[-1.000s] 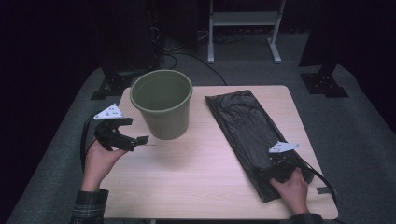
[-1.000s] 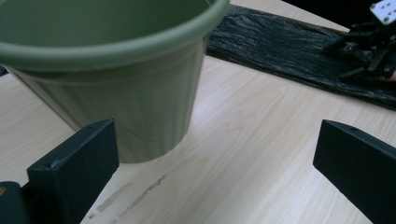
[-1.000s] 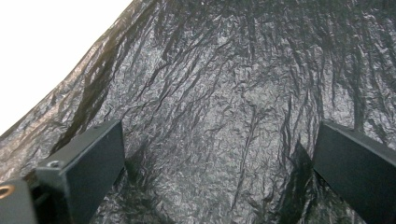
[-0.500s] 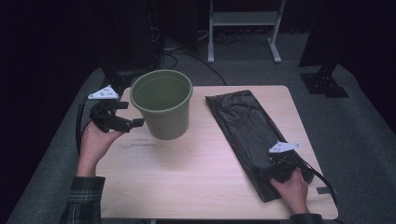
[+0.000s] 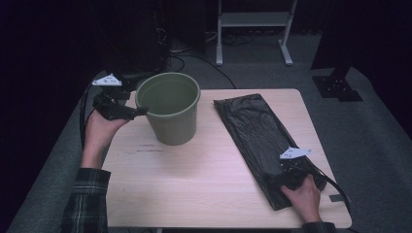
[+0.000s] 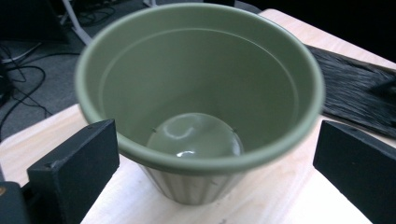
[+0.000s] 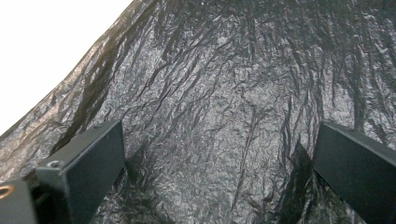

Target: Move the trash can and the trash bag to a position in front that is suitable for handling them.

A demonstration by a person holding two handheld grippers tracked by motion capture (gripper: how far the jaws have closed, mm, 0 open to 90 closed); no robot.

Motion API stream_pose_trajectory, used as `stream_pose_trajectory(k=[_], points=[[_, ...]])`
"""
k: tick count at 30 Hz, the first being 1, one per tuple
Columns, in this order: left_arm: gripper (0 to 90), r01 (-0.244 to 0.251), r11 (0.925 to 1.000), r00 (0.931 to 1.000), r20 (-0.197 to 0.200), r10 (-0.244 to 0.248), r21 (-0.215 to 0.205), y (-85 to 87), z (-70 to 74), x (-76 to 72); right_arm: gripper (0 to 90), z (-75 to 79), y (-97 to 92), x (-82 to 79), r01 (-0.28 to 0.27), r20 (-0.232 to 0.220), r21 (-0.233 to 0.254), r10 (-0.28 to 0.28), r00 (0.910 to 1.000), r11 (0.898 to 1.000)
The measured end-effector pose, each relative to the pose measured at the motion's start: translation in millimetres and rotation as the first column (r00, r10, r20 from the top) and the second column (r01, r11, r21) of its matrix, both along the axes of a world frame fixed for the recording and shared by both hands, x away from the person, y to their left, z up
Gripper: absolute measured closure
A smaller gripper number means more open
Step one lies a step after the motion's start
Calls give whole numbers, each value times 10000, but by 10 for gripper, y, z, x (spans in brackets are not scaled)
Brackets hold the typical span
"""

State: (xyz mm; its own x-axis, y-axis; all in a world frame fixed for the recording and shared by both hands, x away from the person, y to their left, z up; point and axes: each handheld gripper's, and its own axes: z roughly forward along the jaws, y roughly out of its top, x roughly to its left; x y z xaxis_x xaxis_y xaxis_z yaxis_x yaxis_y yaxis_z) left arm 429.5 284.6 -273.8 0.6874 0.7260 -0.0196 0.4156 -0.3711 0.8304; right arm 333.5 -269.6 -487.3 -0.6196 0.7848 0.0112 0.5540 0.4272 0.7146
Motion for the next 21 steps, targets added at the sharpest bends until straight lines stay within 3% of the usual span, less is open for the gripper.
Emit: stream_pose_trajectory(k=[4, 9, 21], points=[[0, -229, 9997, 9997, -10, 229, 20, 43, -8, 115, 10, 0, 0, 0, -2, 7, -2, 2, 10000, 10000], [0, -376, 9987, 9992, -104, 380, 358, 60, -73, 259, 11, 0, 0, 0, -4, 8, -2, 4, 10000, 10000], [0, -490, 9981, 9971, -565, 510, 365, 115, -240, 464, 11, 0, 0, 0, -31, 6, -7, 31, 10000, 10000]])
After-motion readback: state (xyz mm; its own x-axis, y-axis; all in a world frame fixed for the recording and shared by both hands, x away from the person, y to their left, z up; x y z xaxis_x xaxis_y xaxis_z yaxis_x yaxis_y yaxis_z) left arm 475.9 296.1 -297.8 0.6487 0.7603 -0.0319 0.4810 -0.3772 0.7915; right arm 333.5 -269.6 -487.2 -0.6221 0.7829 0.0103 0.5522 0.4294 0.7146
